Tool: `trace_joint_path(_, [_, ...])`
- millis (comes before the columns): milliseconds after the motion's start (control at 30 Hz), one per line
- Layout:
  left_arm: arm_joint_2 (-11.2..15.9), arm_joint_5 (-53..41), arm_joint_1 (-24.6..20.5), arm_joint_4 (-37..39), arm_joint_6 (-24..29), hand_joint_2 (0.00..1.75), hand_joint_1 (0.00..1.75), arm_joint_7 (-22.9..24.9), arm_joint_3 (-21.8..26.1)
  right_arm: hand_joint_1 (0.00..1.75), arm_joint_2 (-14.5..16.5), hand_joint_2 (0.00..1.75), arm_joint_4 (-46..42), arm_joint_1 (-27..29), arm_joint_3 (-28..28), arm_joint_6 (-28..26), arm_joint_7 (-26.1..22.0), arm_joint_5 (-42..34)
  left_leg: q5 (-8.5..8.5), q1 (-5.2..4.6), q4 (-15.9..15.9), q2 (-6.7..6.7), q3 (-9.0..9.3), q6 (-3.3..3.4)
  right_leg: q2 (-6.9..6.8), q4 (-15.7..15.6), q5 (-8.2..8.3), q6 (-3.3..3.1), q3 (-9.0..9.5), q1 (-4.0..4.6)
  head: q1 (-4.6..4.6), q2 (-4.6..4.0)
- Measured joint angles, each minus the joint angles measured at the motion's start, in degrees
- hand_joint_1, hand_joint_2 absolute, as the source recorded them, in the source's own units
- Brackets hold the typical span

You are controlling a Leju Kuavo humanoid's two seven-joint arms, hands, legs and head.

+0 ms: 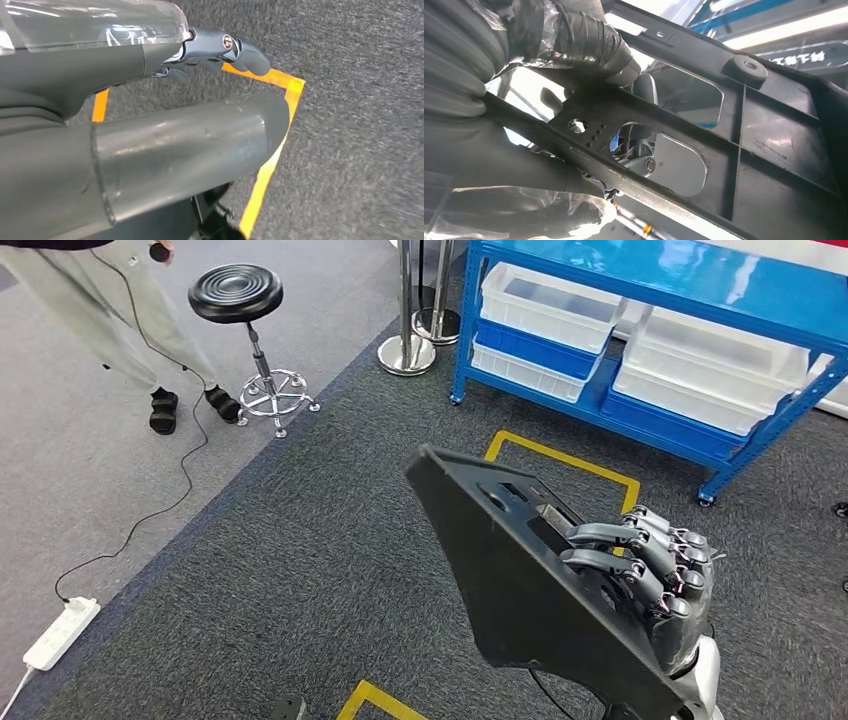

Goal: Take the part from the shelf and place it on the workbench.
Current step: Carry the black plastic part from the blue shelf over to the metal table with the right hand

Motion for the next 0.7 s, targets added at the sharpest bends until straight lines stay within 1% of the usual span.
trace_joint_path(33, [-0.29,-0.01,0.01,0.00,-0.13,0.00,0.00,-0.28,0.01,1.75,0.00,1.75,0.10,0.03,0.02,0.00,-0.27,-0.28,0.04,-0.06,0.06,-0.63,-0.12,0.06,0.32,3.21,-1.15,0.00,-1.65,0.00,-0.01,0.00])
trace_joint_path(67, [-0.44,-0.01,0.04,0.00,-0.28,0.00,0.00,-0.51,0.01,1.75,0.00,1.75,0.20,0.10,0.03,0.00,-0.60,-0.58,0.06,-0.11,0.15,-1.35,-0.20,0.10,0.42,4.88,-1.24,-0.02,-2.61,0.00,-0.02,0.00])
trace_joint_path(100, [-0.53,-0.02,0.07,0.00,-0.41,0.00,0.00,-0.64,0.02,1.75,0.00,1.75,0.28,0.18,0.03,0.00,-0.96,-0.85,0.06,-0.14,0.29,-2.09,-0.24,0.09,0.51,4.36,-0.10,-0.08,-2.52,-0.02,-0.01,0.00])
trace_joint_path(133, [-0.58,-0.06,0.07,0.00,-0.51,0.00,0.00,-0.63,0.02,1.75,0.00,1.75,0.33,0.28,0.03,0.00,-1.35,-1.04,0.01,-0.13,0.46,-2.88,-0.23,0.02,0.78,1.78,1.96,-0.17,-1.42,-0.05,-0.02,0.00])
trace_joint_path(167, [-0.68,-0.15,0.06,0.00,-0.59,0.00,0.00,-0.48,0.02,1.75,0.01,1.75,0.35,0.40,0.03,0.00,-1.83,-1.18,-0.09,-0.11,0.73,-3.65,-0.26,-0.10,1.68,-2.00,4.16,-0.30,0.20,-0.14,-0.01,0.00])
trace_joint_path(200, [-0.80,-0.26,-0.01,0.00,-0.64,0.00,0.00,-0.24,0.02,1.75,0.02,1.75,0.37,0.58,0.03,0.00,-2.36,-1.26,-0.22,-0.18,1.13,-4.39,-0.44,-0.31,3.02,-5.54,5.64,-0.44,1.76,-0.25,-0.01,0.00])
trace_joint_path(233, [-0.94,-0.35,-0.05,0.00,-0.69,0.00,0.00,0.04,0.02,1.75,0.03,1.75,0.37,0.80,0.03,-0.01,-2.89,-1.29,-0.28,-0.17,1.42,-5.12,-0.72,-0.59,4.15,-8.01,6.43,-0.57,2.83,-0.29,-0.02,0.00])
trace_joint_path(267, [-1.06,-0.42,-0.04,0.00,-0.71,0.00,0.00,0.26,0.02,1.75,0.04,1.75,0.37,1.01,0.03,-0.01,-3.31,-1.32,-0.28,-0.12,1.62,-5.75,-1.05,-0.90,4.97,-9.24,6.52,-0.73,3.31,-0.26,-0.01,0.00])
trace_joint_path(300, [-1.15,-0.43,0.02,0.00,-0.69,0.00,0.00,0.37,0.02,1.75,0.07,1.75,0.37,1.18,0.03,-0.02,-3.62,-1.34,-0.19,-0.06,1.68,-6.38,-1.35,-1.24,5.04,-9.44,6.31,-0.90,3.38,-0.15,-0.02,0.00])
trace_joint_path(333, [-1.23,-0.43,0.14,0.00,-0.64,0.00,0.00,0.38,0.02,1.75,0.14,1.75,0.37,1.27,0.03,-0.02,-3.79,-1.41,-0.06,0.03,1.60,-6.96,-1.58,-1.58,4.45,-9.50,6.37,-1.15,3.37,-0.18,-0.03,0.00])
trace_joint_path(367, [-1.28,-0.43,0.28,0.00,-0.56,0.00,0.00,0.27,0.02,1.75,0.28,1.75,0.38,1.29,0.03,-0.02,-3.90,-1.50,-0.19,0.00,1.84,-6.68,-1.78,-1.87,3.77,-9.73,6.48,-1.46,3.48,-0.26,-0.03,0.00])
trace_joint_path(400, [-1.36,-0.41,0.36,0.00,-0.43,0.00,0.00,0.06,0.02,1.75,0.42,1.75,0.38,1.34,0.03,-0.02,-4.06,-1.62,-0.79,-0.11,2.79,-5.59,-2.29,-2.14,3.03,-9.98,6.60,-1.86,3.64,-0.36,-0.12,0.00])
trace_joint_path(433, [-1.40,-0.39,0.35,0.00,-0.23,0.00,0.00,-0.22,0.02,1.75,0.55,1.75,0.38,1.44,0.03,-0.02,-4.28,-1.78,-2.00,-0.19,4.84,-3.96,-3.32,-2.39,2.18,-10.21,6.68,-2.23,3.78,-0.43,-0.18,0.00])
trace_joint_path(467, [-1.45,-0.38,0.29,0.00,-0.02,0.00,0.00,-0.51,0.02,1.75,0.65,1.75,0.38,1.59,0.03,-0.02,-4.53,-1.98,-3.64,-0.14,7.96,-2.01,-4.80,-2.61,1.32,-10.30,6.68,-2.51,3.88,-0.30,-0.25,0.00])
trace_joint_path(500, [-1.48,-0.38,0.19,0.00,0.19,0.00,0.00,-0.77,0.02,1.75,0.67,1.75,0.38,1.80,0.03,-0.02,-4.84,-2.22,-5.39,-0.03,11.68,-0.65,-6.67,-2.82,0.49,-10.30,6.62,-2.74,3.89,-0.16,-0.32,0.00])
trace_joint_path(533, [-1.51,-0.37,0.14,0.00,0.36,0.00,0.00,-0.97,0.01,1.75,0.71,1.75,0.38,2.01,0.03,-0.02,-5.11,-2.46,-6.68,0.12,15.12,0.04,-8.39,-3.00,-0.36,-10.28,6.55,-2.82,3.89,-0.04,-0.32,0.00])
trace_joint_path(567, [-1.53,-0.34,0.16,0.00,0.51,0.00,0.00,-1.09,0.01,1.75,0.75,1.75,0.38,2.18,0.03,-0.02,-5.33,-2.71,-7.06,0.23,17.14,0.39,-9.39,-3.11,-1.18,-10.26,6.47,-2.86,3.91,0.03,-0.32,0.00])
trace_joint_path(600, [-1.55,-0.31,0.21,0.00,0.66,0.00,0.00,-1.15,0.00,1.75,0.77,1.75,0.38,2.29,0.03,-0.02,-5.54,-2.94,-6.40,0.29,17.08,0.61,-9.34,-3.12,-1.96,-10.24,6.38,-2.87,3.95,0.07,-0.32,0.00])
trace_joint_path(633, [-1.57,-0.26,0.25,0.00,0.79,0.00,0.00,-1.17,0.00,1.75,0.80,1.75,0.38,2.35,0.03,-0.02,-5.65,-3.14,-4.83,0.29,14.79,0.94,-8.11,-3.00,-2.68,-10.22,6.28,-2.81,4.05,0.11,-0.33,0.00])
trace_joint_path(667, [-1.58,-0.21,0.25,0.00,0.91,0.00,0.00,-1.20,0.00,1.75,0.81,1.75,0.38,2.39,0.03,-0.02,-5.72,-3.33,-2.83,0.21,10.87,1.74,-5.99,-2.72,-3.34,-10.21,6.15,-2.71,4.22,0.16,-0.33,0.00])
trace_joint_path(700, [-1.59,-0.13,0.20,0.00,1.01,0.00,0.00,-1.23,0.00,1.75,0.81,1.75,0.38,2.44,0.02,-0.02,-5.78,-3.48,-1.47,-0.09,6.84,3.09,-3.83,-2.34,-3.93,-10.20,5.99,-2.54,4.39,0.28,-0.33,0.00])
